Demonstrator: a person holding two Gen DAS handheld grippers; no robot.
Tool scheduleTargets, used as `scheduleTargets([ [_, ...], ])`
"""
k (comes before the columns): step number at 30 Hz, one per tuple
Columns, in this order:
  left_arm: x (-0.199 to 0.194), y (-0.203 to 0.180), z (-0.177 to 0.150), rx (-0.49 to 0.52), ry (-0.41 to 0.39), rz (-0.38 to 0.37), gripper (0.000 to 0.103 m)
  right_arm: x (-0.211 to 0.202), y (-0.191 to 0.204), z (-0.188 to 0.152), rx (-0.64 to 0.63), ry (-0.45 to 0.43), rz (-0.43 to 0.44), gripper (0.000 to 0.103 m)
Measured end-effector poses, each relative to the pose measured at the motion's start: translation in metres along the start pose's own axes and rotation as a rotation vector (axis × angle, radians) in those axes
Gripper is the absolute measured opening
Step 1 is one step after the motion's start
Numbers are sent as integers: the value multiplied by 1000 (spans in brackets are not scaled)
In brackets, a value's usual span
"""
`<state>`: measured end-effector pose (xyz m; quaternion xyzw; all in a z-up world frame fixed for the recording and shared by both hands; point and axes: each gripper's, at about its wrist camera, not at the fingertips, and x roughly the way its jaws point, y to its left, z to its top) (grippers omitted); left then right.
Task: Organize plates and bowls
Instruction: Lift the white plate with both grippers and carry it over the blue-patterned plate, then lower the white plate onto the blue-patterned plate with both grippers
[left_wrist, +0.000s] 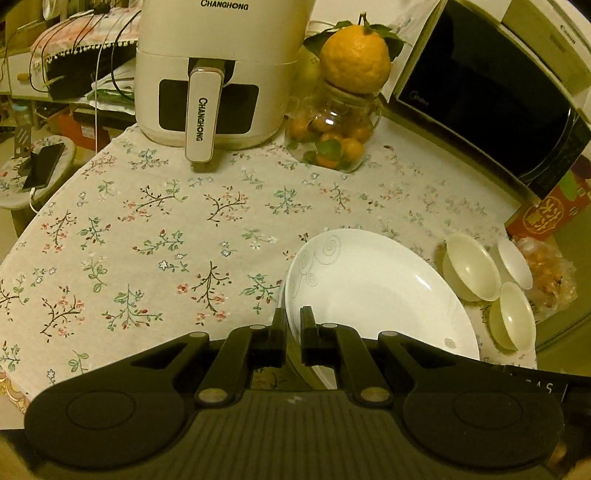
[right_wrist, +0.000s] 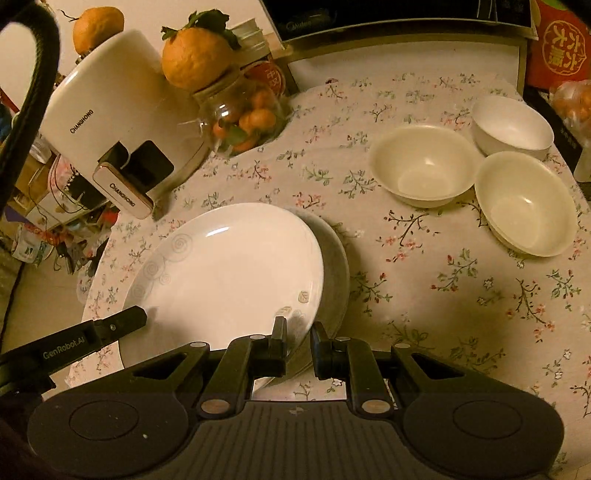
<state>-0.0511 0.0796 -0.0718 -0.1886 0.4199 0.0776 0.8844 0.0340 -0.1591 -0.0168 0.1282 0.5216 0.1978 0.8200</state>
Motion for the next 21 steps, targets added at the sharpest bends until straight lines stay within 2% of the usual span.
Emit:
scheduleTargets([
  [21,11,-2,-8,25,32,33,6,17,-6,-2,20,25,-12,13],
])
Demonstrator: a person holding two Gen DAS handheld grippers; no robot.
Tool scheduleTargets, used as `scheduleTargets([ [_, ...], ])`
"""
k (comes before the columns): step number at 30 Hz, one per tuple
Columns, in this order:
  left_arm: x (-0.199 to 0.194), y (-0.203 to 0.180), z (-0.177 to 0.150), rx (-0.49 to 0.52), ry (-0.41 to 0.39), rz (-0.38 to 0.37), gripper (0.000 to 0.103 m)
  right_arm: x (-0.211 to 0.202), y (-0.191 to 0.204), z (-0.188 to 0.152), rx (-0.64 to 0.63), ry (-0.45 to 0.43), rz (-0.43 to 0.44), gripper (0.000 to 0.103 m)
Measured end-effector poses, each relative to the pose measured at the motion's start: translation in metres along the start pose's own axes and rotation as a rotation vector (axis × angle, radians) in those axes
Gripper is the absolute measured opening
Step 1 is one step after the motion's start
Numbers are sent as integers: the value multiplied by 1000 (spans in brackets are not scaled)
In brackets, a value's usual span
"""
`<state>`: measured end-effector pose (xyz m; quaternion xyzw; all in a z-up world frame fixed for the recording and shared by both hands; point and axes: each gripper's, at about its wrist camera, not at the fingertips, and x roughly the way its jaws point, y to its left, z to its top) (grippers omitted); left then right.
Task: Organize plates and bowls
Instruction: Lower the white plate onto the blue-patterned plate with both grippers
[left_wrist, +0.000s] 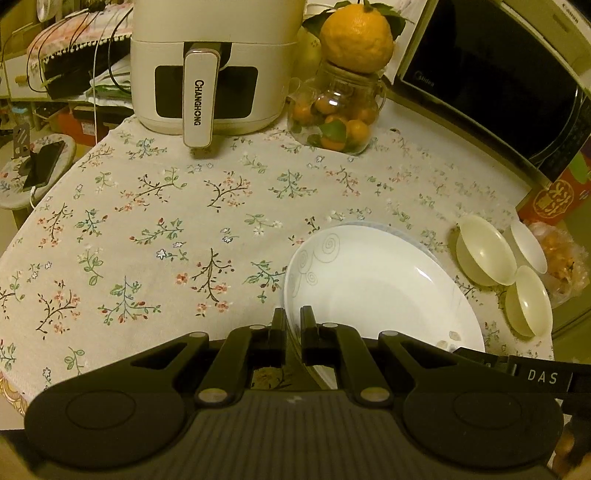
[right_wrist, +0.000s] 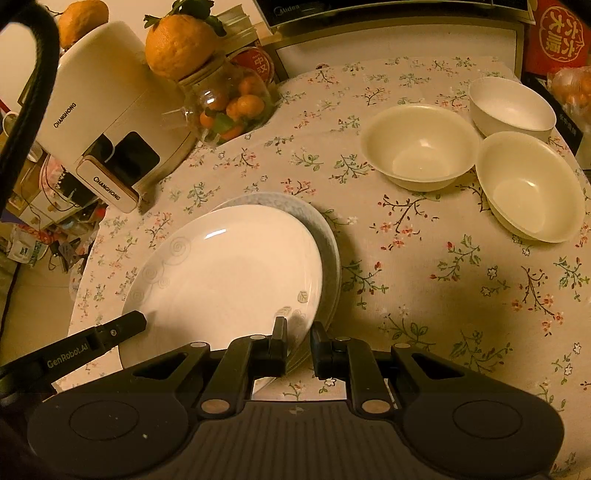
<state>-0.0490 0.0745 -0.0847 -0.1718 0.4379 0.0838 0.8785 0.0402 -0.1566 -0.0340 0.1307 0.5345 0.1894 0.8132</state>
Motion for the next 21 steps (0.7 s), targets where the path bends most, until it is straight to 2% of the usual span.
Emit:
scheduleTargets([
  [21,12,-15,-5,52,20,54,8,9,3,-1,-9,1,-75,14],
])
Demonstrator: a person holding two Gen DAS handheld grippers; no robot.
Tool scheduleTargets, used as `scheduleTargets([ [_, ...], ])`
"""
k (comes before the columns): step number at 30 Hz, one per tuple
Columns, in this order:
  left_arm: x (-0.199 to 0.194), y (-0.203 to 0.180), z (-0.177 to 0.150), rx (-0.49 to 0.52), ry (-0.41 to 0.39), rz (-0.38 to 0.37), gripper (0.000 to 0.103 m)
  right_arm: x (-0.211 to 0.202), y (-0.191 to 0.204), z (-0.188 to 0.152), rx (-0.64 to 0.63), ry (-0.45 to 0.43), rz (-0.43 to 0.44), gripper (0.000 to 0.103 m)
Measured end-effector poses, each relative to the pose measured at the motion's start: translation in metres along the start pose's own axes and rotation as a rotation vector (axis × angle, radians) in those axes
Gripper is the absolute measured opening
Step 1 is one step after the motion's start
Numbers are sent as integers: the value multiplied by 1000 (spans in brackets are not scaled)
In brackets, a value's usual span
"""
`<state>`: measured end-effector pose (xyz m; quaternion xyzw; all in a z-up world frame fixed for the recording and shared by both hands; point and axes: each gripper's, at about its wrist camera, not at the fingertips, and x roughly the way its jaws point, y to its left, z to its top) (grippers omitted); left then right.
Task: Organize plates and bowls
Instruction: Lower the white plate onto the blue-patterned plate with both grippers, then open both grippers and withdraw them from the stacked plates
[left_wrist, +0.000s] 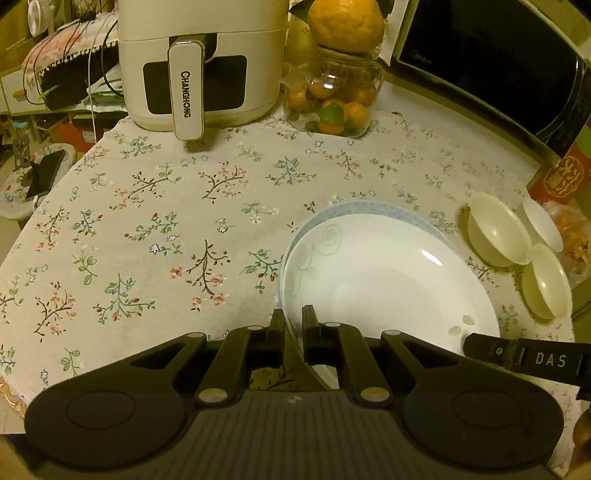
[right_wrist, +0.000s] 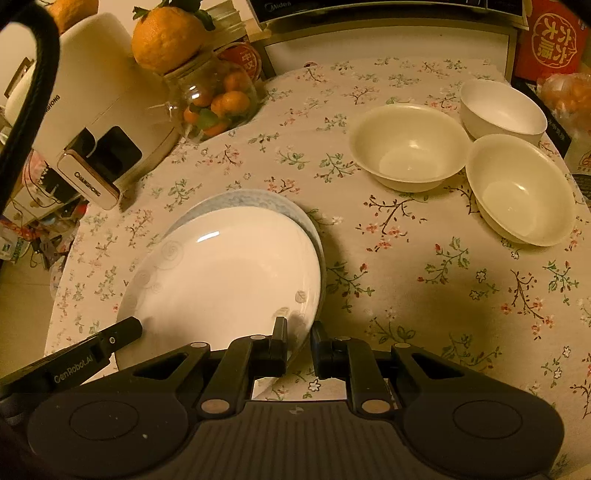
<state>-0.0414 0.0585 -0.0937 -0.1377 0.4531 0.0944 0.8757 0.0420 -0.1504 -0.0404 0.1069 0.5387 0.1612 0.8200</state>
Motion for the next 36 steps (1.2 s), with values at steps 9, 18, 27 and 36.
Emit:
scheduleTargets([
  [9,2,-9,1,39,-21,45,9,3,7,1,-34,-12,-50,15],
  [18,3,-16,-1,74,-47,82,10,3,16,-4,-63,-39,-110,16],
  [27,6,-24,-4,108,-83,140,12,7,31,-11,-80,-88,-201,19],
  [36,5,-26,-7,115,-91,160,12,11,33,-16,-88,-101,-222,20],
])
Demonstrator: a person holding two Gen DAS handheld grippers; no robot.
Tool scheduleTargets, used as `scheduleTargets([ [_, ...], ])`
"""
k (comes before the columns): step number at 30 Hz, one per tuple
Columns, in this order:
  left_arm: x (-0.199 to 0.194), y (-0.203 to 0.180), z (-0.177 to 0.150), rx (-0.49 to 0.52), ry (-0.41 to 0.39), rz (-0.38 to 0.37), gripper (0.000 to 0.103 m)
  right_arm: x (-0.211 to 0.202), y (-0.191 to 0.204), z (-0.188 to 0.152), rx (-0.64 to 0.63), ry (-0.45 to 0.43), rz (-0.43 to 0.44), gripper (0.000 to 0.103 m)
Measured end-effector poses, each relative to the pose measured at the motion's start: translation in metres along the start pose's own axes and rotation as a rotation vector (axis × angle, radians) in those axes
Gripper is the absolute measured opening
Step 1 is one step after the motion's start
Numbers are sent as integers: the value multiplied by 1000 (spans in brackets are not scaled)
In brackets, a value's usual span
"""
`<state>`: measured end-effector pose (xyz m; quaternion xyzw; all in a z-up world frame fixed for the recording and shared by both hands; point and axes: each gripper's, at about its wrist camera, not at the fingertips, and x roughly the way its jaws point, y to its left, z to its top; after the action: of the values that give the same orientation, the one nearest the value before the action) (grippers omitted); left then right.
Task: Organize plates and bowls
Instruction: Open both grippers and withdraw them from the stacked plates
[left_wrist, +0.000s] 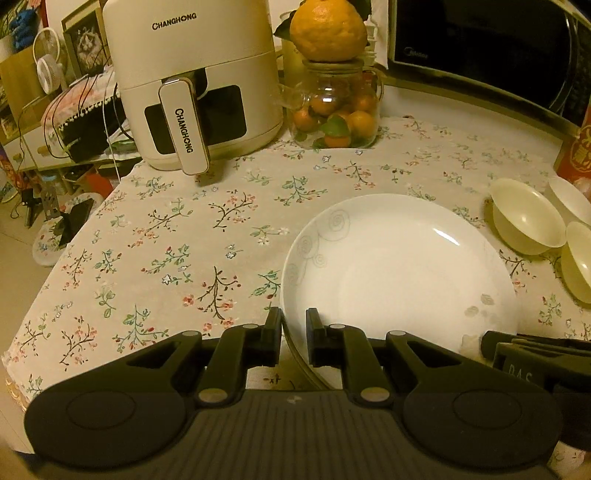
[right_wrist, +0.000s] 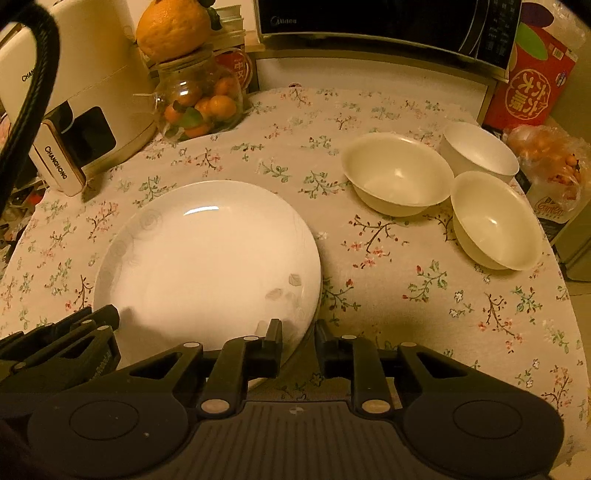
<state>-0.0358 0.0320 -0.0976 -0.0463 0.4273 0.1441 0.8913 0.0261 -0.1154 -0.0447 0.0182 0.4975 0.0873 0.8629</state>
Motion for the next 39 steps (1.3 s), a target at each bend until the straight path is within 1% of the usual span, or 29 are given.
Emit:
scheduleTargets([
  [7,1,1,1,-10,5,-7,12,1,0,0,3,-1,1,20],
  [16,3,4,3,-22,17,-20,12,2,1,-1,3,0,2,23],
  [21,6,5,3,-30,33,-37,16,4,-1,1,5,6,17,24],
  [26,10,9,4,-54,46,-61,21,8,-10,5,42,14,42,25],
  [29,12,12,6,-62,37,-56,22,11,-17,7,66,15,66,28],
  [31,13,12,7,-60,29,-53,22,13,-19,8,78,14,81,29],
  [33,14,12,8,-60,27,-64,19,16,-18,8,87,21,110,34],
  [35,15,11,8,-56,29,-74,17,17,-14,8,86,18,102,35],
  [39,16,16,9,-72,39,-84,17,18,-13,10,105,19,103,36],
])
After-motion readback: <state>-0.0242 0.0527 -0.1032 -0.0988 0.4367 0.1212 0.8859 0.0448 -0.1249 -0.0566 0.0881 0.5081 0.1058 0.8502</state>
